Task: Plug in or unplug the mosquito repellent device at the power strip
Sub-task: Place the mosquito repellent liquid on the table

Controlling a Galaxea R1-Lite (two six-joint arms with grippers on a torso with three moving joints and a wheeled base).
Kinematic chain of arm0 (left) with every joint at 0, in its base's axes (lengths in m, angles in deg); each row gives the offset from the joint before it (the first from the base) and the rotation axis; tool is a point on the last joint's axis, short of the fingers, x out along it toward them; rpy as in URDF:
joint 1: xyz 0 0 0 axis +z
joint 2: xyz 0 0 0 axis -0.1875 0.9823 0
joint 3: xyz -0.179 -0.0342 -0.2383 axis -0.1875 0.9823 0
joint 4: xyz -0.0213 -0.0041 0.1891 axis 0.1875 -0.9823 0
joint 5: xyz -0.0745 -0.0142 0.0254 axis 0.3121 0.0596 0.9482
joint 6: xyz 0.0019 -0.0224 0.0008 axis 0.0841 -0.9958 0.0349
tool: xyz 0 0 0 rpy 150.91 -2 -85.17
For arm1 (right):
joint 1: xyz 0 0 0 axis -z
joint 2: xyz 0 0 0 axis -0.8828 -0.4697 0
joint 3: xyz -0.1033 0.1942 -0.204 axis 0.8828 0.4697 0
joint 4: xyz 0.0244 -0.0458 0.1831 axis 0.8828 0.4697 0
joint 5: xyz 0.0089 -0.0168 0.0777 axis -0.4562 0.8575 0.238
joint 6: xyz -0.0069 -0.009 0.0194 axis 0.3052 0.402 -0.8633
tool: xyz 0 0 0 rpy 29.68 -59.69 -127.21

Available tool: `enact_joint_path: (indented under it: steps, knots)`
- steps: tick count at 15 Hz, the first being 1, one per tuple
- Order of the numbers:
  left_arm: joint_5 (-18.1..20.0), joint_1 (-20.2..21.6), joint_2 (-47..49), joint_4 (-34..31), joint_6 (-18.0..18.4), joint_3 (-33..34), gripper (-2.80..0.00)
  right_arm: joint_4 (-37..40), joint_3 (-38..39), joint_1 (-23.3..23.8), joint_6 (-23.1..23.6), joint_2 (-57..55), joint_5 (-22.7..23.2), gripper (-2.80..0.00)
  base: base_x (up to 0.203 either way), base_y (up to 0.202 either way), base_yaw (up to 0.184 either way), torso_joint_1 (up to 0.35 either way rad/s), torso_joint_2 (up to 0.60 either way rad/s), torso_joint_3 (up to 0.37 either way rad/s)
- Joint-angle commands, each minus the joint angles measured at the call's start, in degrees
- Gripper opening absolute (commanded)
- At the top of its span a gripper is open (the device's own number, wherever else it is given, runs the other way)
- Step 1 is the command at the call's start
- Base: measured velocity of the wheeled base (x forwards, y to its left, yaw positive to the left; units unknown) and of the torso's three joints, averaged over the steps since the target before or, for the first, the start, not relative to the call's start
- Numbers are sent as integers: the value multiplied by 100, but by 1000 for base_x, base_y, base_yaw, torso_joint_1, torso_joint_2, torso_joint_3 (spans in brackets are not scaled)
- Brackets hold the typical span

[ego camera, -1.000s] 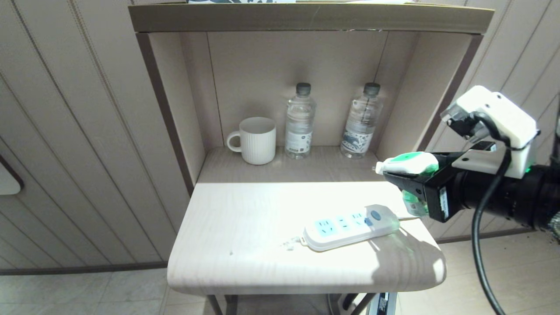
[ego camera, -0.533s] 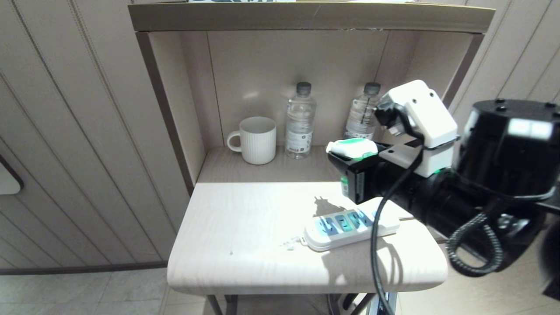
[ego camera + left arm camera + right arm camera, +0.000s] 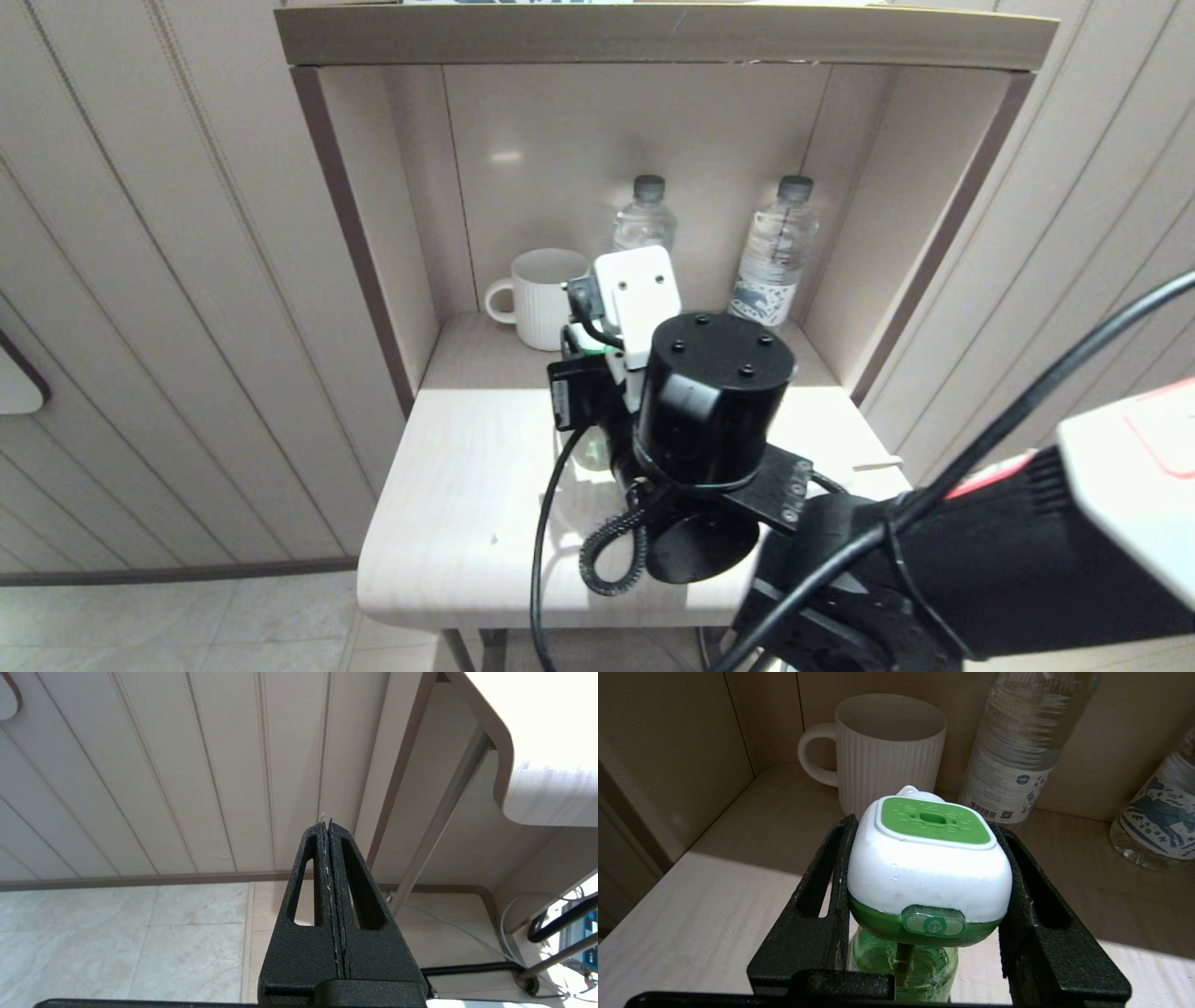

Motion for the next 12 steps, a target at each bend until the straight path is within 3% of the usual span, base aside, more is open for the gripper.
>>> enact_joint_path:
  steps: [1, 3, 7, 12]
  knots:
    - [2, -2, 9, -3, -1, 1, -280, -102, -459, -66, 10, -764, -148, -280, 0, 0, 0, 0, 0, 0]
    - [2, 6, 9, -3, -1, 1, -280, -242, -613, -61, 126, -1054, -181, -280, 0, 0, 0, 0, 0, 0]
    - [2, 6, 9, -3, -1, 1, -280, -1089, -867, -17, 847, -1456, -318, -280, 0, 0, 0, 0, 0, 0]
    - [2, -2, 9, -3, -1, 0, -280, -1176, -892, -16, 899, -1523, -361, -280, 0, 0, 0, 0, 0, 0]
